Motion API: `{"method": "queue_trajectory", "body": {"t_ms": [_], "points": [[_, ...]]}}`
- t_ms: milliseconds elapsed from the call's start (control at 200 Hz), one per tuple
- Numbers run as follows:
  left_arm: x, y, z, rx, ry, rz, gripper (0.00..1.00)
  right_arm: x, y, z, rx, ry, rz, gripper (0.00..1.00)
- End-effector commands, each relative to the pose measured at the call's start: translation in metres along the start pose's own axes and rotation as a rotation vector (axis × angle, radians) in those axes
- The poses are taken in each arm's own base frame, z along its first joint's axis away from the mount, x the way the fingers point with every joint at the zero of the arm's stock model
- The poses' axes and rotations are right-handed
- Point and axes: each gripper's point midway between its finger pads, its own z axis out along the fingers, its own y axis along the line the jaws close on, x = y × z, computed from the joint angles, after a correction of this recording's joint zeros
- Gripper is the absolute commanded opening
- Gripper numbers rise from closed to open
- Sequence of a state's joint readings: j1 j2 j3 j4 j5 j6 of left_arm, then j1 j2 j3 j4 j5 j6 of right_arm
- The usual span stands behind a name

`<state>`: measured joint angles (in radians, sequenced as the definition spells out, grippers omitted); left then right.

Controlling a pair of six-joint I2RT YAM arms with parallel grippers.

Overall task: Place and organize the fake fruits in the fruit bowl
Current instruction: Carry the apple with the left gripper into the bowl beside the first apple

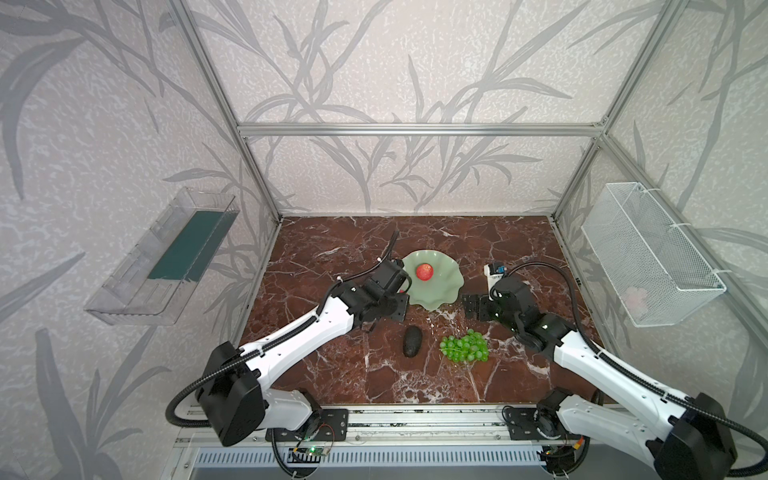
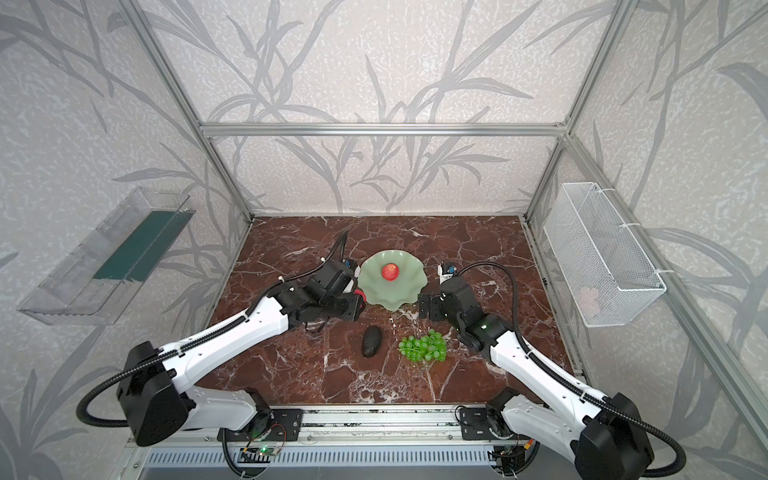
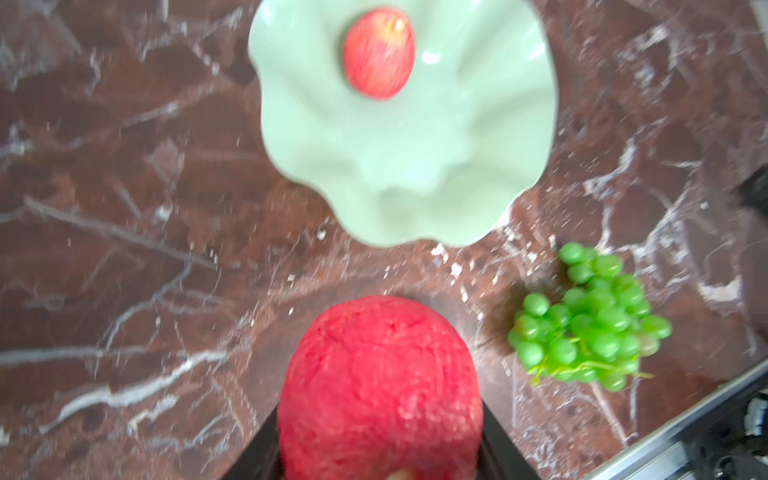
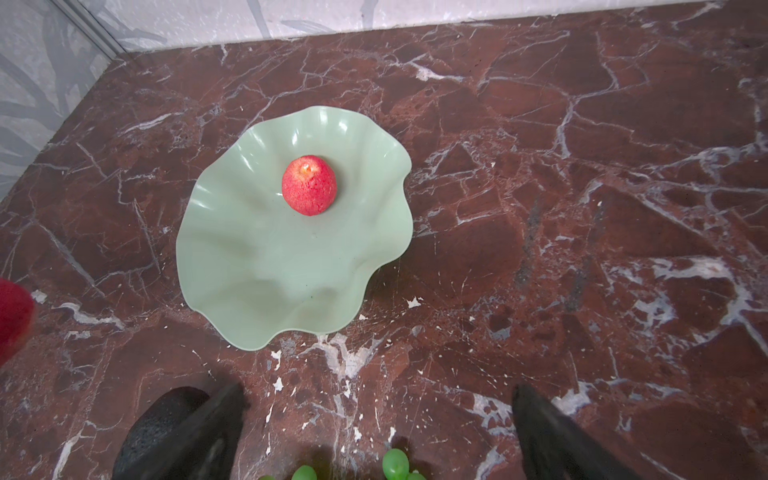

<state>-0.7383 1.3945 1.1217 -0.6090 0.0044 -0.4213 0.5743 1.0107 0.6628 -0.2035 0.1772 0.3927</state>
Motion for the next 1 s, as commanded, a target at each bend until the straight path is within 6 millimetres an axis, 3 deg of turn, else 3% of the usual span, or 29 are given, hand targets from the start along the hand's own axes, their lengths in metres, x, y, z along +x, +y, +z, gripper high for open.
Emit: {"method": "queue_trajectory", "body": {"t_ms": [0, 295, 490, 995], "points": [[-0.012, -0.009, 0.014, 0.012, 0.021, 0.051, 0.48, 0.003, -0.012, -0.008, 0.036, -0.011, 0.011, 0.99], [-0.044, -0.038, 0.062, 0.049, 0.076, 0.084, 0.48, 0.011, -0.032, -0.030, 0.075, -0.029, 0.030, 0.99], [-0.055, -0.051, 0.098, 0.033, 0.154, 0.100, 0.46, 0.014, -0.040, -0.040, 0.089, -0.033, 0.045, 0.99], [-0.058, -0.060, 0.170, 0.023, 0.190, 0.027, 0.45, 0.015, -0.053, -0.057, 0.111, -0.052, 0.045, 0.99]]}}
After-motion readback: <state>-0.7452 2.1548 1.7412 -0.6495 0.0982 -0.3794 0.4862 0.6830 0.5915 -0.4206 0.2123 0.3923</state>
